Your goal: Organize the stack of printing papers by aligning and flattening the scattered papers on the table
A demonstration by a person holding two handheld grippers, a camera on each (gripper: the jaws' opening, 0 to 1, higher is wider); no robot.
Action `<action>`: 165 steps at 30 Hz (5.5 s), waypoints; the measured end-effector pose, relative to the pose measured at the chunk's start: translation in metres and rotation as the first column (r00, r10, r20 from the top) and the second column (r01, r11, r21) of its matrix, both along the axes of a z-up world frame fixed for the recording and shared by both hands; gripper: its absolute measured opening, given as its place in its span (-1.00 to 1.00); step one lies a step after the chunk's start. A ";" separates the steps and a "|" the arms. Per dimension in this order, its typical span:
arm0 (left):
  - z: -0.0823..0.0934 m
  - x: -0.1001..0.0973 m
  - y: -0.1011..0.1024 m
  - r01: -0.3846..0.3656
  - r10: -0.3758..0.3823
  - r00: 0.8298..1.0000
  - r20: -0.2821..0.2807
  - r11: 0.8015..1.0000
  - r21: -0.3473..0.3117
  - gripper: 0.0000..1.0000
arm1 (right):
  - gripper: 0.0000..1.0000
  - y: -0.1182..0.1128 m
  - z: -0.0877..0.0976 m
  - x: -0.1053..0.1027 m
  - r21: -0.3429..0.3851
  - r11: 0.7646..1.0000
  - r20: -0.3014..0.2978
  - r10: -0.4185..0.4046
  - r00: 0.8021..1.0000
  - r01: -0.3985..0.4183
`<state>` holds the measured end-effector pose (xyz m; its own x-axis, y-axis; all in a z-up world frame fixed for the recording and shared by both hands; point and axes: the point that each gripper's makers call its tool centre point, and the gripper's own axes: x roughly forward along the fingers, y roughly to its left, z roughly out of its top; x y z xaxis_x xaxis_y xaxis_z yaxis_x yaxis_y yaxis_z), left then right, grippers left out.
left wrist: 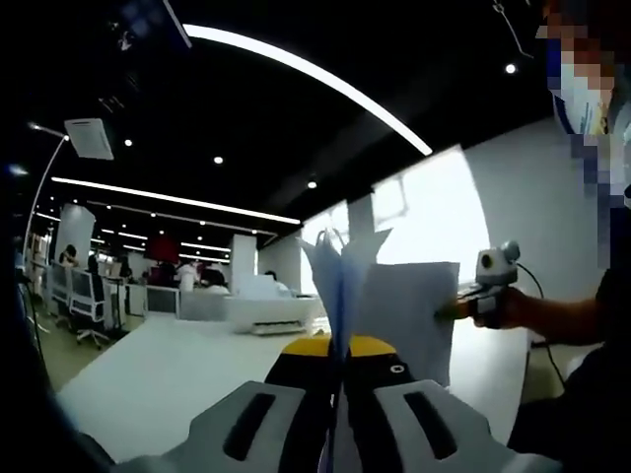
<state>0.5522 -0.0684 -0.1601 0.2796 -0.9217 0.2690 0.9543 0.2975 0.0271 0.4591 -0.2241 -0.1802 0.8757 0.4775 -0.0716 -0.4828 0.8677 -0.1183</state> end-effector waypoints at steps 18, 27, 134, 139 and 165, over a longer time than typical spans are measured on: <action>0.008 -0.012 -0.011 0.056 -0.055 0.996 -0.072 0.998 0.024 -0.88 | -1.00 -0.022 0.004 -0.012 0.050 0.999 -0.018 -0.005 1.000 0.006; 0.018 -0.018 -0.021 0.114 -0.114 0.983 -0.141 0.993 -0.007 -0.88 | -1.00 -0.036 0.018 -0.029 0.149 0.988 -0.072 -0.023 0.997 0.034; -0.128 0.104 -0.157 -0.214 0.260 0.965 -0.038 0.862 0.460 0.36 | 0.71 -0.200 -0.127 0.052 -0.081 0.828 -0.295 -0.552 0.780 0.555; -0.114 0.099 -0.153 -0.200 0.241 0.969 -0.057 0.897 0.393 0.38 | 0.79 -0.198 -0.125 0.051 -0.058 0.831 -0.292 -0.544 0.787 0.553; -0.102 0.053 -0.115 -0.196 0.220 0.975 -0.026 0.911 0.363 0.93 | 0.80 -0.184 -0.107 -0.014 -0.031 0.816 -0.222 -0.569 0.792 0.577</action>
<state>0.6053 -0.1833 -0.2616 0.4813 -0.8718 -0.0917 0.8751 0.4717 0.1082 0.4453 -0.4077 -0.2870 0.9549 -0.1012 -0.2793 0.0952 0.9948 -0.0351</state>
